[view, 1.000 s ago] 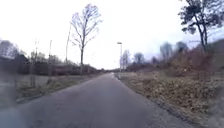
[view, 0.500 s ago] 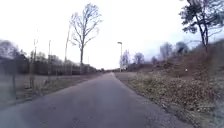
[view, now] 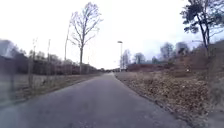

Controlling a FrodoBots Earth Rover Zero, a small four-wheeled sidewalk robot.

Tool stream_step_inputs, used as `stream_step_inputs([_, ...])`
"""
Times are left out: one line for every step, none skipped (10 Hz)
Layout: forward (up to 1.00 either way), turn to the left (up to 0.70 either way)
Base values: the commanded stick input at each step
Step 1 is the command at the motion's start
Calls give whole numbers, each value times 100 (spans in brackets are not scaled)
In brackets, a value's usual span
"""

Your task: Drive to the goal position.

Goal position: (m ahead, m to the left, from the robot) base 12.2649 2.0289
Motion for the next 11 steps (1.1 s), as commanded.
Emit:
stream_step_inputs([50,1])
stream_step_inputs([50,1])
stream_step_inputs([50,1])
stream_step_inputs([50,1])
stream_step_inputs([50,1])
stream_step_inputs([50,1])
stream_step_inputs([50,1])
stream_step_inputs([50,1])
stream_step_inputs([50,1])
stream_step_inputs([50,1])
stream_step_inputs([50,1])
